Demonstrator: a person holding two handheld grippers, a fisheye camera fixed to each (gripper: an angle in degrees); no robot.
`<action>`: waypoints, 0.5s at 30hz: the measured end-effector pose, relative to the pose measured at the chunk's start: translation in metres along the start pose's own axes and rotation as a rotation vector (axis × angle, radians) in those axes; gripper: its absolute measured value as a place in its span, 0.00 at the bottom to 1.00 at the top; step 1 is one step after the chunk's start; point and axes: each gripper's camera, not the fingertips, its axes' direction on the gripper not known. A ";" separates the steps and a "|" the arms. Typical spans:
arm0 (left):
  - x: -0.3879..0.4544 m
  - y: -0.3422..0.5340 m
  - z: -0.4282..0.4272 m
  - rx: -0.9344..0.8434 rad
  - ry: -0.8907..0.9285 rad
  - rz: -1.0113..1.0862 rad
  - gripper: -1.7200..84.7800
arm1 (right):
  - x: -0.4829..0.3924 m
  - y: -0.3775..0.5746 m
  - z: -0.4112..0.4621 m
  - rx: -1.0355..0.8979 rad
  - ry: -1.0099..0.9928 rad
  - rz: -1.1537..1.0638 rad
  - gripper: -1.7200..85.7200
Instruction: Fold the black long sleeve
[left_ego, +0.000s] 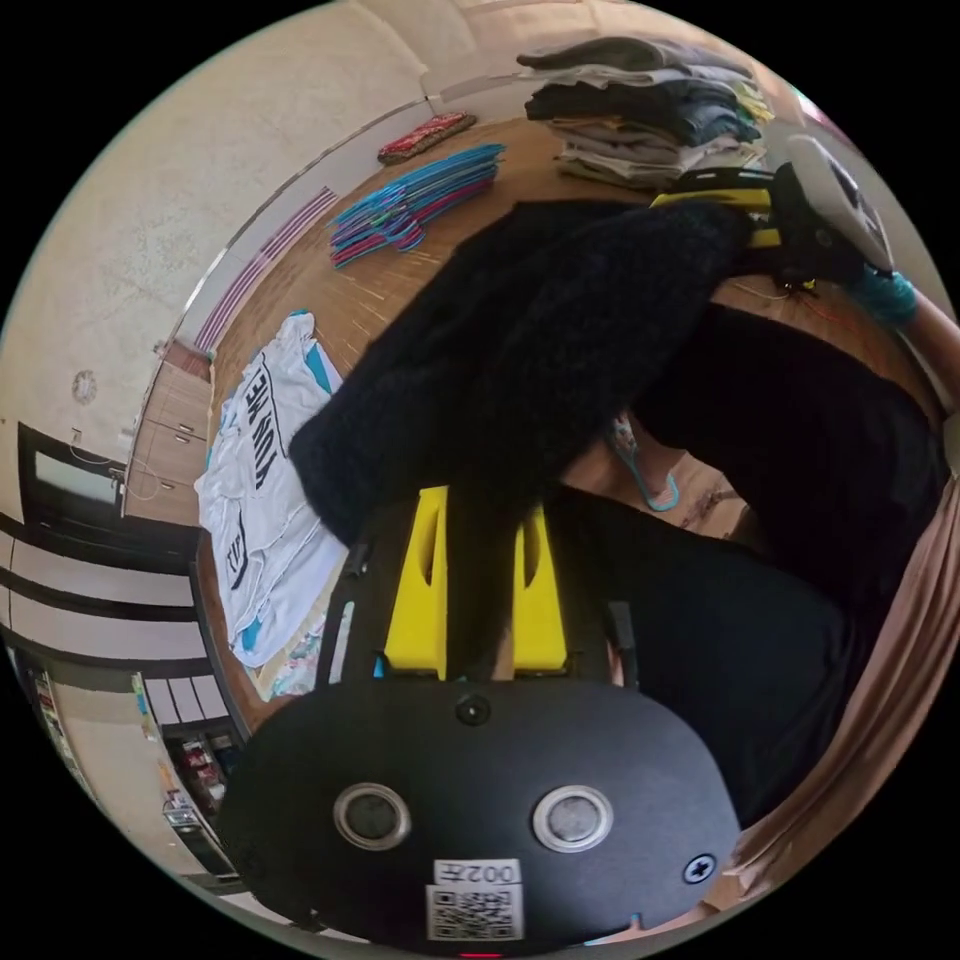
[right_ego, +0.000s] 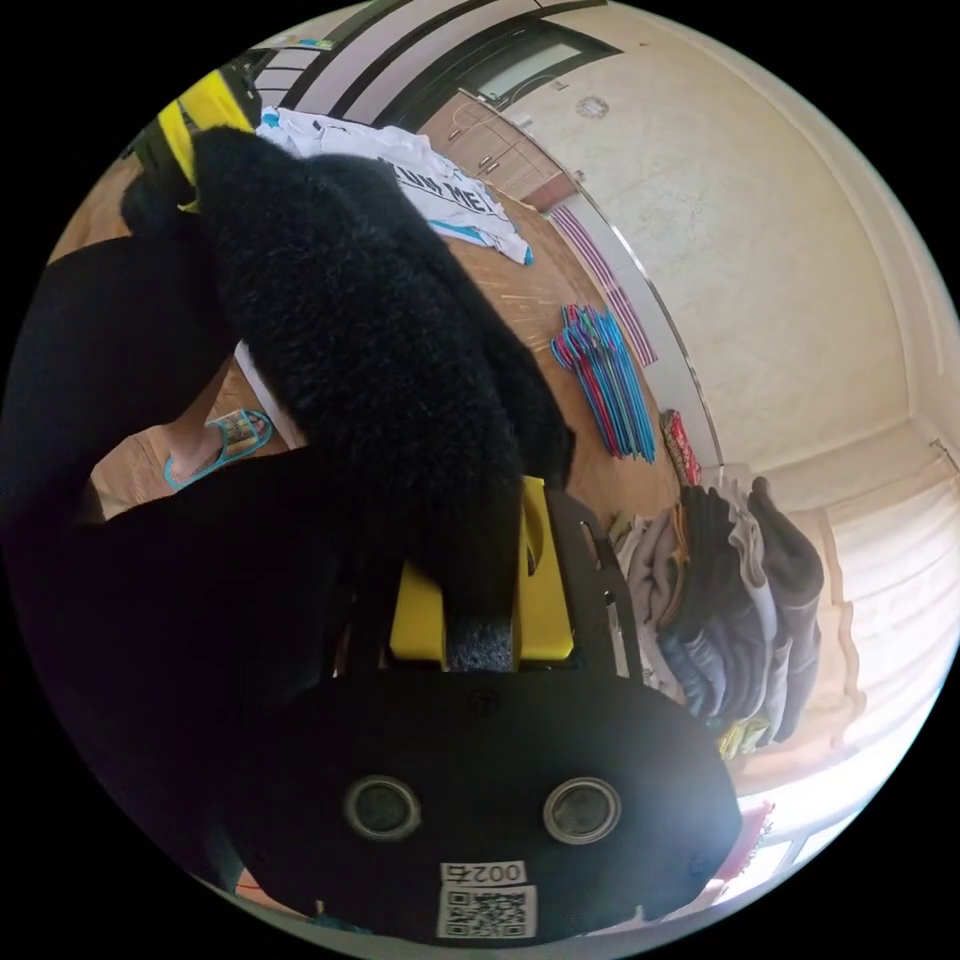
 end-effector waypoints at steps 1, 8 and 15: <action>0.003 0.002 0.001 0.000 -0.016 0.003 0.12 | 0.003 0.006 -0.002 -0.011 -0.019 0.016 0.13; 0.014 -0.002 -0.013 0.066 -0.205 0.015 0.09 | 0.024 0.037 -0.013 -0.046 -0.131 0.082 0.13; 0.014 0.016 -0.009 0.011 -0.042 0.037 0.09 | 0.052 0.073 -0.015 -0.062 -0.276 0.080 0.13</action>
